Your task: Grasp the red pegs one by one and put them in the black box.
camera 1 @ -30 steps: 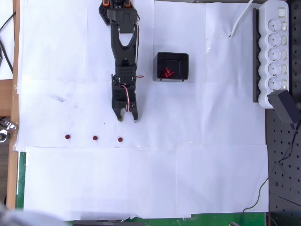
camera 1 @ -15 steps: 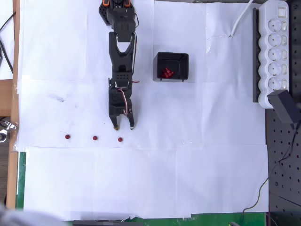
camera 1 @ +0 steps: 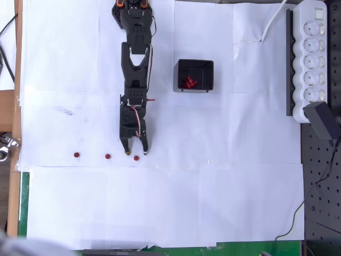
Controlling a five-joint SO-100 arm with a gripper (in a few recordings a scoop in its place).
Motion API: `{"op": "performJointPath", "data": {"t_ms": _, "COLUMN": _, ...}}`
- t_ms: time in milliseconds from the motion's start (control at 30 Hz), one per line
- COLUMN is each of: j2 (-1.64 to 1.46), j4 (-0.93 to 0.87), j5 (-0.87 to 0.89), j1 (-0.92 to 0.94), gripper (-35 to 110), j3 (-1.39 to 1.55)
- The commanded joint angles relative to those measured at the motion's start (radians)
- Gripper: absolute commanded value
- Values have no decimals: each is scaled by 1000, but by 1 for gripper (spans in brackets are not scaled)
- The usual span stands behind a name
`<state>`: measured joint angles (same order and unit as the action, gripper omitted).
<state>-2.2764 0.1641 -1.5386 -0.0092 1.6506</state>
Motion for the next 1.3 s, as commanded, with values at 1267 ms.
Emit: {"op": "performJointPath", "data": {"t_ms": 1267, "j2": -20, "j4": -20, "j5": -67, "j1": -67, "gripper": 10, "j3": 112}}
